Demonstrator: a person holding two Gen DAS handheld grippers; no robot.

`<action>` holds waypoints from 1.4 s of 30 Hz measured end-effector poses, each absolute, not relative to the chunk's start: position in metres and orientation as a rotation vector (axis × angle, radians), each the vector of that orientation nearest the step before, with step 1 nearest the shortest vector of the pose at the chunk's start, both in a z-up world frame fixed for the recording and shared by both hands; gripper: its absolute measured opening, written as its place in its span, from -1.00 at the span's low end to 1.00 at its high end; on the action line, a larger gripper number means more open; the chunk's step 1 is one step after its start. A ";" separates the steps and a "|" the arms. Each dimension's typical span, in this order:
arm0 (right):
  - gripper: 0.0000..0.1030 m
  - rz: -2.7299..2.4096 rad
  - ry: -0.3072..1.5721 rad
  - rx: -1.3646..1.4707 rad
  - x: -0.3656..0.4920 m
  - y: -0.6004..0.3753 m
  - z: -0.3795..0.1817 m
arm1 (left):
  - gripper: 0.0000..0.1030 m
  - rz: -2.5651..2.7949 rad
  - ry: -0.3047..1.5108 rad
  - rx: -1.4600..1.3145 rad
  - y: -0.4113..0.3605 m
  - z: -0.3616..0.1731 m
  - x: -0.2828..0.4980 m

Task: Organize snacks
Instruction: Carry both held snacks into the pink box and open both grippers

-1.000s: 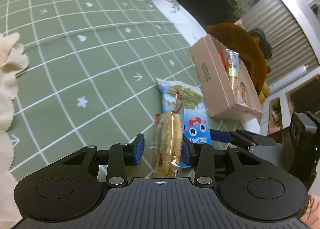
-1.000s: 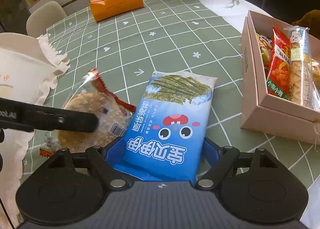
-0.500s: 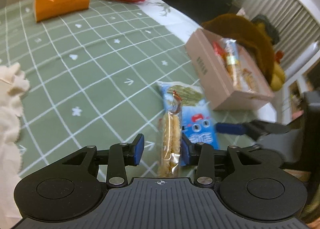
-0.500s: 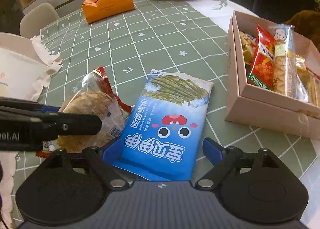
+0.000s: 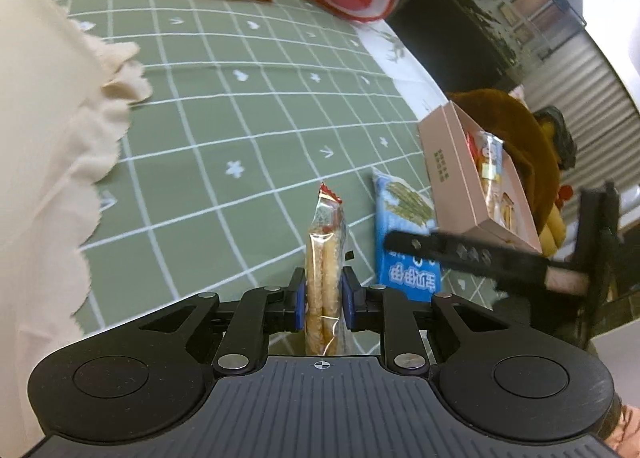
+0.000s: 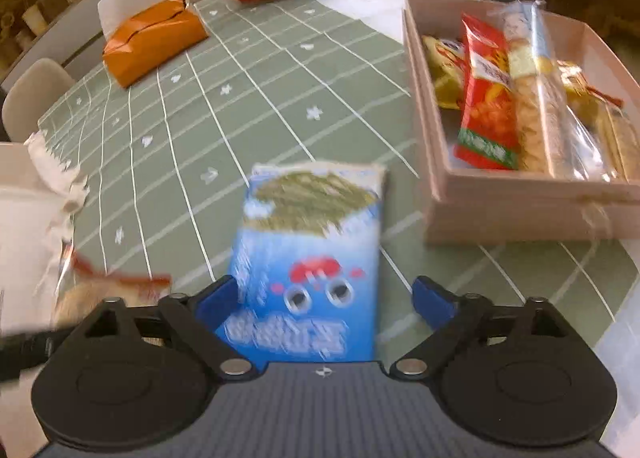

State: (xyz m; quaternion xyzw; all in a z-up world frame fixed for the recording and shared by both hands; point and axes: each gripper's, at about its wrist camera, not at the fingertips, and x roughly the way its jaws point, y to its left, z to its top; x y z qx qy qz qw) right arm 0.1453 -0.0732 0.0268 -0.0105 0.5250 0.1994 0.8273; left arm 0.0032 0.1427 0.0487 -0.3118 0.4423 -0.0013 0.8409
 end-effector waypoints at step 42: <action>0.64 0.534 1.098 -0.278 0.046 -0.095 0.027 | -0.57 0.002 0.927 -0.608 0.107 0.101 -0.044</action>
